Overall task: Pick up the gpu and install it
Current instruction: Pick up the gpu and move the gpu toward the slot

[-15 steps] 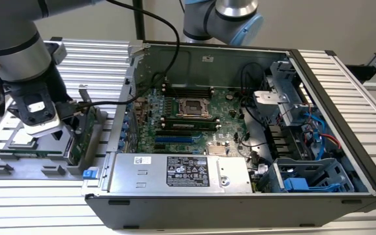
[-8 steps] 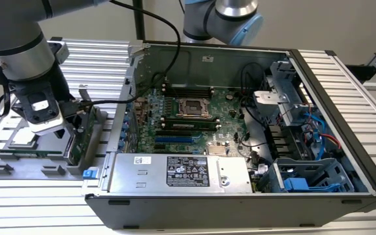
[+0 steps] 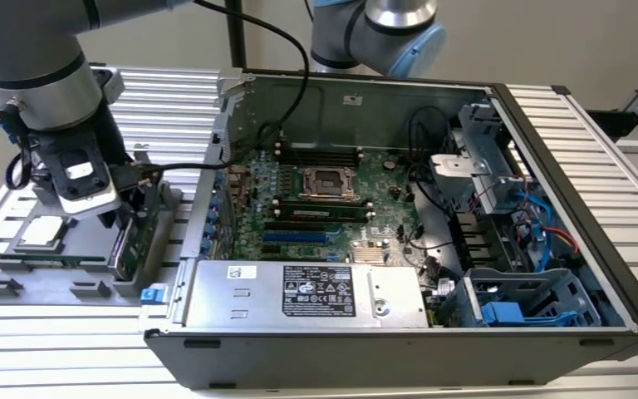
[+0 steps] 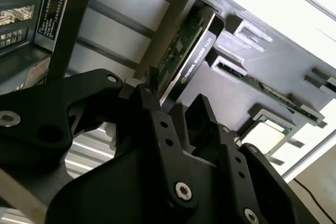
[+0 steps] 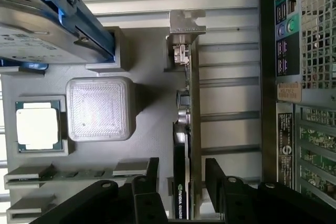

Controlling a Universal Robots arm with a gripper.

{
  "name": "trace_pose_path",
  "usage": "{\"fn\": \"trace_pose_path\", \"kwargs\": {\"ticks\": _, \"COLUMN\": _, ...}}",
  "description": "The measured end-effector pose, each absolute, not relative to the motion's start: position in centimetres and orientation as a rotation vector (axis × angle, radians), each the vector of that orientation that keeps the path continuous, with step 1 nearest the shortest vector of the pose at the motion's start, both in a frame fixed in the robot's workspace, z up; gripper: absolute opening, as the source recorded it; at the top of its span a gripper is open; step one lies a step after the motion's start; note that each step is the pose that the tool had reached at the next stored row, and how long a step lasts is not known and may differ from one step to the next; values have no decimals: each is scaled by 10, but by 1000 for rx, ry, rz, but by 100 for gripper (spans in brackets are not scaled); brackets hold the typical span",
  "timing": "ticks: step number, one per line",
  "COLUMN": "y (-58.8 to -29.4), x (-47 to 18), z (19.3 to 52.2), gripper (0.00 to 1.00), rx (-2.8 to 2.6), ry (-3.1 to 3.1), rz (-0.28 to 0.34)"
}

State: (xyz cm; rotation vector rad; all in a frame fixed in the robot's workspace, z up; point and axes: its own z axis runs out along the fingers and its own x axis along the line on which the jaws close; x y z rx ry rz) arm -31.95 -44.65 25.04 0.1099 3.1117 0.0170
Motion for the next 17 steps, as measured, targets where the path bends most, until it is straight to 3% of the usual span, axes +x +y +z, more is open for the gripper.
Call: {"fn": "trace_pose_path", "kwargs": {"ticks": 17, "y": -434, "x": -319, "z": 239, "gripper": 100, "rx": 110, "ry": 3111, "rz": 17}}
